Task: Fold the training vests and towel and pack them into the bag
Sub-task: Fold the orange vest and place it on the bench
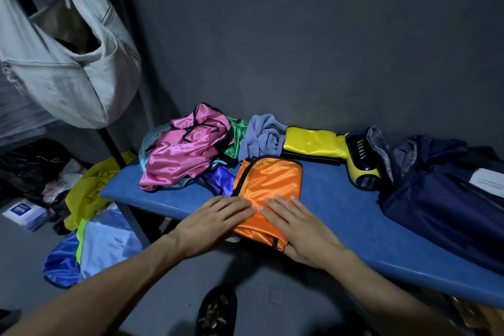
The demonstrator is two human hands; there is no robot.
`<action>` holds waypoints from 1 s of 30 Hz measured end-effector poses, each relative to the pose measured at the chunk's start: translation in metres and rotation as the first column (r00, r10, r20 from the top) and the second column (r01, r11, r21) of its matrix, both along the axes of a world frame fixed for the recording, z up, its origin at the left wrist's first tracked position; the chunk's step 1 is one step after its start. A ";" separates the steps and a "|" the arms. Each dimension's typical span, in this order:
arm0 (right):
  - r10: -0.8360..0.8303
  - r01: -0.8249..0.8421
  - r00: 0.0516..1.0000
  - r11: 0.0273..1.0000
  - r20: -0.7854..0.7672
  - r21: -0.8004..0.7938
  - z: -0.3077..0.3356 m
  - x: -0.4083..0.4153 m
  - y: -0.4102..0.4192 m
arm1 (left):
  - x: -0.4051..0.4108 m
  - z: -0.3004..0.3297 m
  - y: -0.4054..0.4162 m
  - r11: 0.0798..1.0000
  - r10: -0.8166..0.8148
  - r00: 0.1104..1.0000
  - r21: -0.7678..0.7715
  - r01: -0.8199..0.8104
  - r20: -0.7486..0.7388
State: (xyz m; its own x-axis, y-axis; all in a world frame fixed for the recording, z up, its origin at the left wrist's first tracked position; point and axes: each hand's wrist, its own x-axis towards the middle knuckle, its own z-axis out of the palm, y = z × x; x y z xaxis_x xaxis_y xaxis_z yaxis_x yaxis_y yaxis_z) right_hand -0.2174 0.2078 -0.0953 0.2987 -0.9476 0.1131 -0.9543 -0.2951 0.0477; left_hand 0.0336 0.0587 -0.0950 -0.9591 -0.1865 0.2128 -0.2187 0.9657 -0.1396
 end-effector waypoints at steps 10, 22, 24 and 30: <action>-0.053 0.113 0.955 0.975 0.291 -0.191 0.017 0.005 0.025 | -0.035 0.044 0.032 0.990 -0.050 0.989 0.126 0.068 -0.138; -0.152 0.234 0.946 0.931 0.285 -0.279 0.005 0.005 0.036 | -0.067 0.022 0.053 0.990 -0.060 0.987 0.118 0.078 -0.147; -0.175 0.257 0.949 0.910 0.262 -0.324 0.002 0.009 0.036 | -0.067 0.021 0.052 0.986 -0.070 0.985 0.136 0.092 -0.160; -0.222 0.304 0.944 0.871 0.242 -0.386 -0.004 0.024 0.035 | -0.064 0.015 0.049 0.971 -0.044 0.980 0.221 0.087 -0.192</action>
State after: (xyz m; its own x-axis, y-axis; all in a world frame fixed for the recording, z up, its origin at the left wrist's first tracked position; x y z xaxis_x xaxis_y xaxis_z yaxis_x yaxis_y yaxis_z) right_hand -0.1929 0.2426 -0.0993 -0.0201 -0.8425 0.5383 -0.9969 -0.0240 -0.0746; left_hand -0.0300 0.1081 -0.0796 -0.9189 -0.1884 0.3465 -0.1550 0.9803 0.1220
